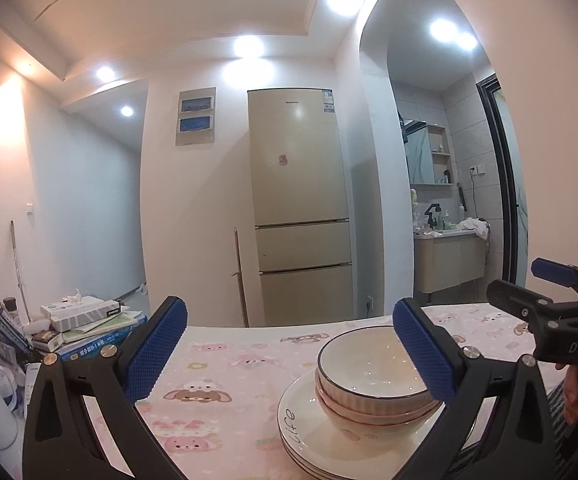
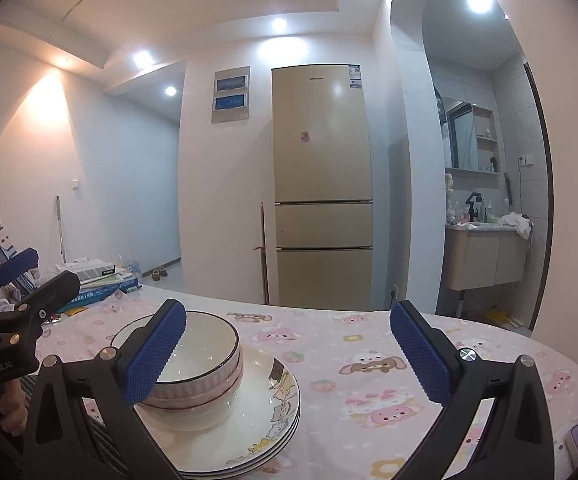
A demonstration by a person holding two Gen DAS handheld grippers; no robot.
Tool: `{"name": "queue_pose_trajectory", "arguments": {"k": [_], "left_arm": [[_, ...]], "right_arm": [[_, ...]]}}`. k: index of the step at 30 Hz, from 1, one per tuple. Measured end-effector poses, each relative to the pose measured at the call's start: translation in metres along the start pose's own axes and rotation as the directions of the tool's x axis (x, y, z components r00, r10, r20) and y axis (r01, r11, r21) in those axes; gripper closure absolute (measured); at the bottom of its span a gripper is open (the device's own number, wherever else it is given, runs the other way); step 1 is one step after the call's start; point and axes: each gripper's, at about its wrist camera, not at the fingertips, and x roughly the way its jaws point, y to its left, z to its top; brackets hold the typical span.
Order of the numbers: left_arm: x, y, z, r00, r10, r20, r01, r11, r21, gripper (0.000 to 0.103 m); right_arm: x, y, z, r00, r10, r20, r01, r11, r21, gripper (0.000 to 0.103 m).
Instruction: Organize plates and bowls
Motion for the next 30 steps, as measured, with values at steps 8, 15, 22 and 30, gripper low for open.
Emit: {"name": "queue_pose_trajectory", "arguments": {"k": [8,15,22,30], "left_arm": [[-0.003,-0.001,-0.002,1.000,0.015,0.025,-0.015,1.000,0.010,0.000],[0.001,0.005,-0.004,0.999,0.038,0.023,-0.038,0.999,-0.014,0.000],[0.004,0.004,-0.005,0.999,0.034,0.006,-0.034,0.999,-0.016,0.000],[0.006,0.004,-0.007,0.999,0.032,-0.006,-0.032,0.999,-0.013,0.000]], "right_arm": [[-0.008,0.001,0.000,0.999,-0.007,0.037,0.007,1.000,-0.004,0.000],[-0.010,0.007,-0.001,0.999,-0.004,0.042,0.005,0.999,-0.032,0.000],[-0.013,0.013,-0.003,0.999,-0.003,0.052,0.005,0.999,-0.054,0.000],[-0.009,0.011,-0.001,1.000,-0.001,0.031,0.002,0.999,-0.043,0.000]]}}
